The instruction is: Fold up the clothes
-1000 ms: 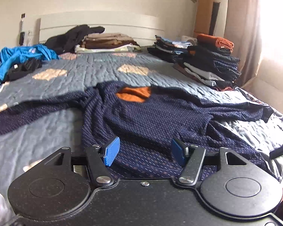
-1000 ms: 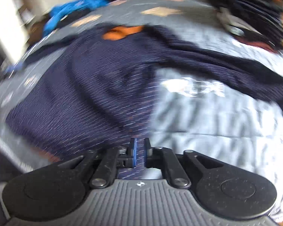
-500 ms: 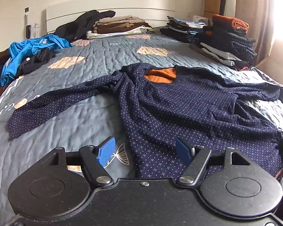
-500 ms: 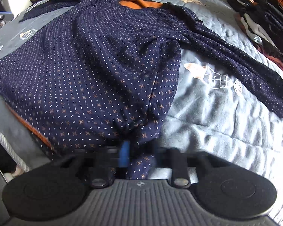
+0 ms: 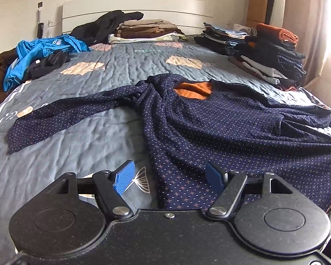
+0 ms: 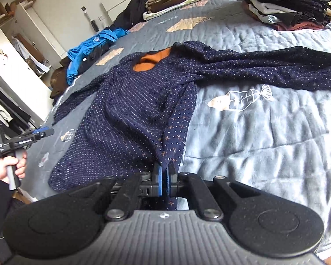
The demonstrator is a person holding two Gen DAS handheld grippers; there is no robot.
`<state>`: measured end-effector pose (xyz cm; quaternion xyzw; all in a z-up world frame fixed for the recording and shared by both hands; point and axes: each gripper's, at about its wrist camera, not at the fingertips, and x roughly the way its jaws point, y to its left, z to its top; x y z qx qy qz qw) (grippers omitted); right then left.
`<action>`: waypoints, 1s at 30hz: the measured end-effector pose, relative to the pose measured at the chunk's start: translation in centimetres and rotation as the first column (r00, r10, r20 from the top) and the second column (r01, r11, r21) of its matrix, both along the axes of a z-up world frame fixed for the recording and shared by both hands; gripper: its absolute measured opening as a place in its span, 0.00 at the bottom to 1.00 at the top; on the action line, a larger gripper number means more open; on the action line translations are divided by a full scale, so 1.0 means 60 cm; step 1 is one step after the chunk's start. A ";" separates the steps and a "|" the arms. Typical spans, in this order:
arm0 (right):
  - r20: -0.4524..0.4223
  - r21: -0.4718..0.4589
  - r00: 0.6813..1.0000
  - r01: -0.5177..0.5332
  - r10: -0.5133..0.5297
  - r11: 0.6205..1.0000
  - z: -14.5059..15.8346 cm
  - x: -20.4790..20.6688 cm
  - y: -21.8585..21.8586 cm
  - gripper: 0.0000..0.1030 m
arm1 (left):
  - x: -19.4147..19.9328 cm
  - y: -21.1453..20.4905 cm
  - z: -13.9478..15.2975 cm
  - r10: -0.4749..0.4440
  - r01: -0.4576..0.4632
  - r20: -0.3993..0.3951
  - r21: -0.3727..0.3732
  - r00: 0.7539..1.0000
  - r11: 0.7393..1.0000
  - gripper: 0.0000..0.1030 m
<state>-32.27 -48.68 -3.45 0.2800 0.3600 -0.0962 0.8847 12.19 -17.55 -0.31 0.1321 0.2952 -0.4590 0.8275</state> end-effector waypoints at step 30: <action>-0.597 -0.440 0.677 -0.725 0.431 0.529 -0.053 0.065 0.182 0.32 | -0.053 -0.055 -0.018 -0.150 0.148 0.022 0.079 0.988 0.986 0.68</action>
